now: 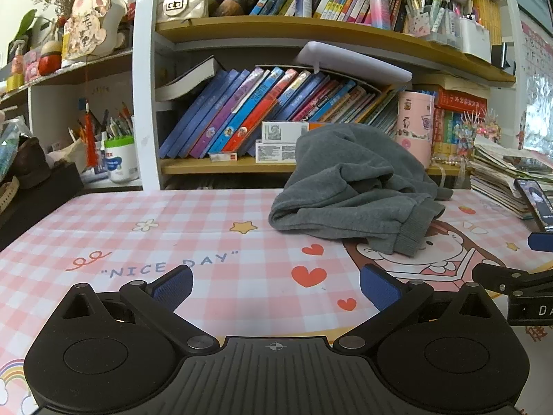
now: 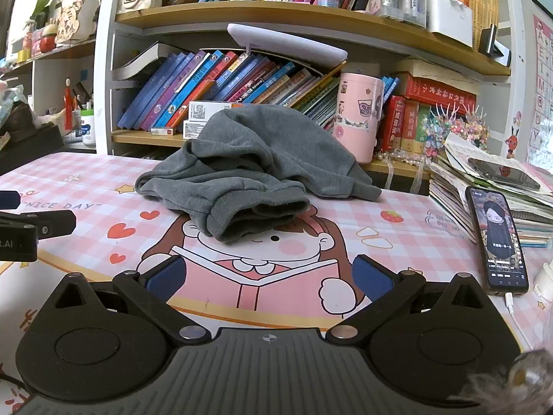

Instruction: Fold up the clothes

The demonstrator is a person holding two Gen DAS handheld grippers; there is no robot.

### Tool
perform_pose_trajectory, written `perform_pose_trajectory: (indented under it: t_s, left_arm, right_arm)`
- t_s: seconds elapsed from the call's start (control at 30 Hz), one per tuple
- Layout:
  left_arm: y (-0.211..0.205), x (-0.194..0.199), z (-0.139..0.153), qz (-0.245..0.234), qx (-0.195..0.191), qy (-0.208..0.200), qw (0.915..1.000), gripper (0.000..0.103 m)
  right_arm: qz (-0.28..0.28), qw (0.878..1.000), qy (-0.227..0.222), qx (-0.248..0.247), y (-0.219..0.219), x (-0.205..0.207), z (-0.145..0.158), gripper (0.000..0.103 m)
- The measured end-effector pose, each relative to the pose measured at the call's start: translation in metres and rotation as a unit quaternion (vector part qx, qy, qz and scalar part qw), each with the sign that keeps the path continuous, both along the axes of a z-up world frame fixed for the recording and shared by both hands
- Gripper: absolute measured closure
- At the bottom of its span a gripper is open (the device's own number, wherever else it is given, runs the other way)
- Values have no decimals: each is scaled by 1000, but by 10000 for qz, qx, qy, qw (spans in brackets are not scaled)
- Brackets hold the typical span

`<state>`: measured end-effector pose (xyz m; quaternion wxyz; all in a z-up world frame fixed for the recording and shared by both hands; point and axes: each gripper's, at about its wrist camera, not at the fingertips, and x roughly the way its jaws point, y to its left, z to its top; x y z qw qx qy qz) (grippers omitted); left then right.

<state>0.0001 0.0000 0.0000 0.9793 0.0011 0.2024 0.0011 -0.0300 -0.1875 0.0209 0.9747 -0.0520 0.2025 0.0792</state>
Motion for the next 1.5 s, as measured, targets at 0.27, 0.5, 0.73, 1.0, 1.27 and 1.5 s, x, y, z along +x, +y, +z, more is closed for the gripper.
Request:
perform_pose_trajectory:
  t_s: [0.27, 0.5, 0.73, 1.0, 1.27, 1.5]
  left_arm:
    - [0, 1, 0, -4, 0, 13, 10000, 0]
    - [-1, 1, 1, 5, -22, 36, 10000, 0]
    - [1, 1, 0, 11, -22, 37, 10000, 0]
    - [1, 0, 0, 5, -17, 30, 10000, 0]
    - [0, 0, 0, 6, -14, 30, 10000, 0]
    - [1, 1, 0, 6, -16, 26, 10000, 0]
  right_arm:
    - [2, 10000, -14, -11, 0, -1, 0, 0]
    - [1, 10000, -13, -23, 1, 0, 0, 0]
    - [-2, 10000, -6, -45, 2, 0, 1, 0]
    - [-3, 10000, -12, -52, 2, 0, 0, 0]
    - [-3, 10000, -3, -56, 2, 0, 0, 0]
    - [-5, 10000, 23, -58, 1, 2, -1, 0]
